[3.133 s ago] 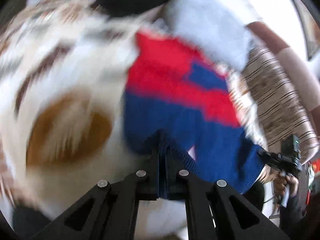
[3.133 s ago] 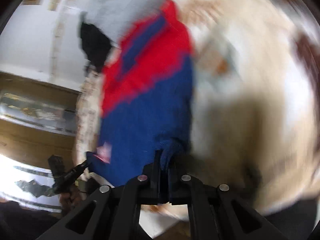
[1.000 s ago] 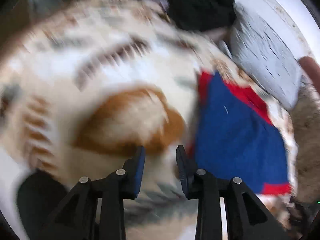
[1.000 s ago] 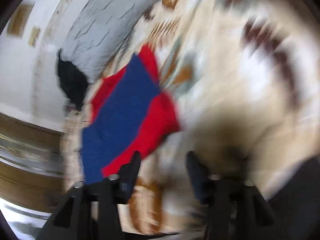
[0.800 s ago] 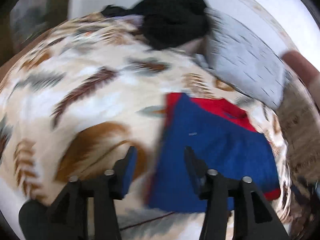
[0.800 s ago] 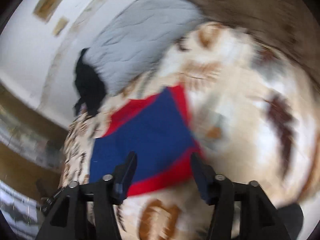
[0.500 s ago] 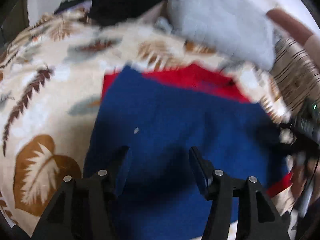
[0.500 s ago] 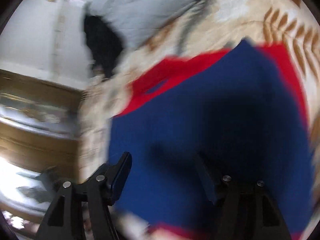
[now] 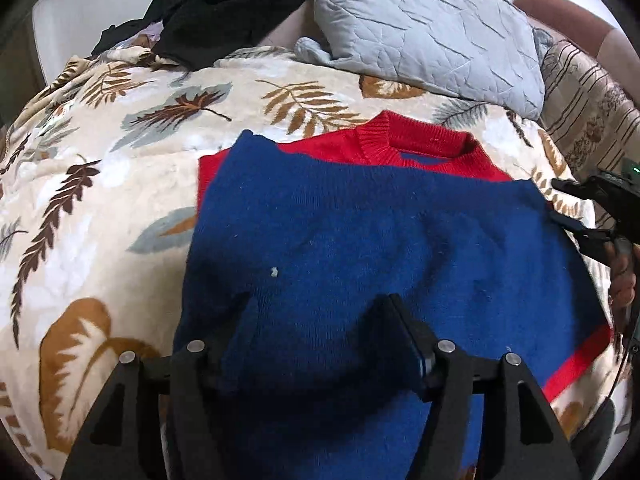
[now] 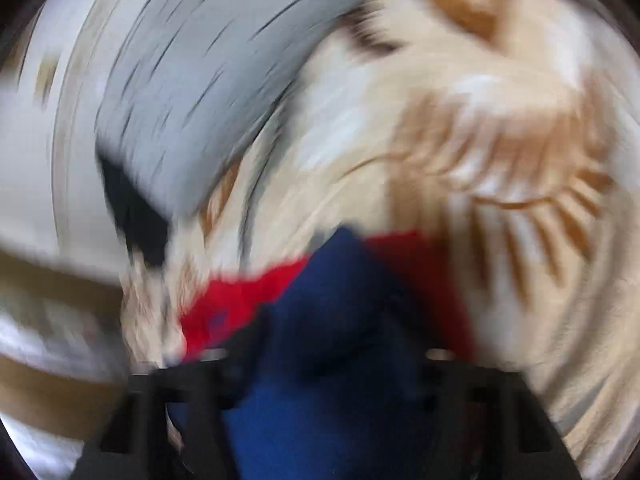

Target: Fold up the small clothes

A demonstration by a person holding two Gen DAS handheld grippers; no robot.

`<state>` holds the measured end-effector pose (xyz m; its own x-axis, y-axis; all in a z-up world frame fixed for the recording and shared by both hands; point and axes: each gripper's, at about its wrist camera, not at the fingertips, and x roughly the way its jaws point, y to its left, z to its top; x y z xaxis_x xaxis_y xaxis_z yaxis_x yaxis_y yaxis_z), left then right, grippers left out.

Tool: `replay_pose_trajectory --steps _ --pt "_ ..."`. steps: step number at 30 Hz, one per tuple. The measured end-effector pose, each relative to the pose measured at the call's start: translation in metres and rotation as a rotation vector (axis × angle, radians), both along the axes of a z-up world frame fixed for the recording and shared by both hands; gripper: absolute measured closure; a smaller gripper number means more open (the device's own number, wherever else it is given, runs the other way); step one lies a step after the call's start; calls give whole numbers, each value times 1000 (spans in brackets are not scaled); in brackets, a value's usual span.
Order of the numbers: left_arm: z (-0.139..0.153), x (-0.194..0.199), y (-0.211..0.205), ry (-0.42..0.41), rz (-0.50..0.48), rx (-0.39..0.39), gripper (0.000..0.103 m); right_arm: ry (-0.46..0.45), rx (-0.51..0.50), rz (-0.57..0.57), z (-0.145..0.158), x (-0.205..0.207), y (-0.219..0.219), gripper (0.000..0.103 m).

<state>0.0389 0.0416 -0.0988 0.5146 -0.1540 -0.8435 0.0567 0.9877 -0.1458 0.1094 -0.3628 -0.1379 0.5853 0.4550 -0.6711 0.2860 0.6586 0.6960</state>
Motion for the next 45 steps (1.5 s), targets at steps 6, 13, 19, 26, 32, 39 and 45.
replay_pose_trajectory --steps 6,13,19,26,32,39,45 --pt "17 -28 21 -26 91 -82 37 -138 -71 99 48 -85 29 27" --pt "21 -61 15 -58 89 -92 36 -65 136 174 4 -221 64 24" --pt "-7 -52 3 32 106 -2 36 -55 185 92 -27 -211 64 23" --pt "-7 -53 0 34 107 40 36 -52 202 -6 -30 -190 47 25" --pt "-9 -54 -2 27 96 59 36 -2 117 -60 -33 -184 33 91" --pt "5 -59 3 -1 133 14 35 3 -164 -4 -13 -187 45 89" --pt "-4 -43 -17 -30 63 66 30 -87 -79 18 1 -212 20 30"
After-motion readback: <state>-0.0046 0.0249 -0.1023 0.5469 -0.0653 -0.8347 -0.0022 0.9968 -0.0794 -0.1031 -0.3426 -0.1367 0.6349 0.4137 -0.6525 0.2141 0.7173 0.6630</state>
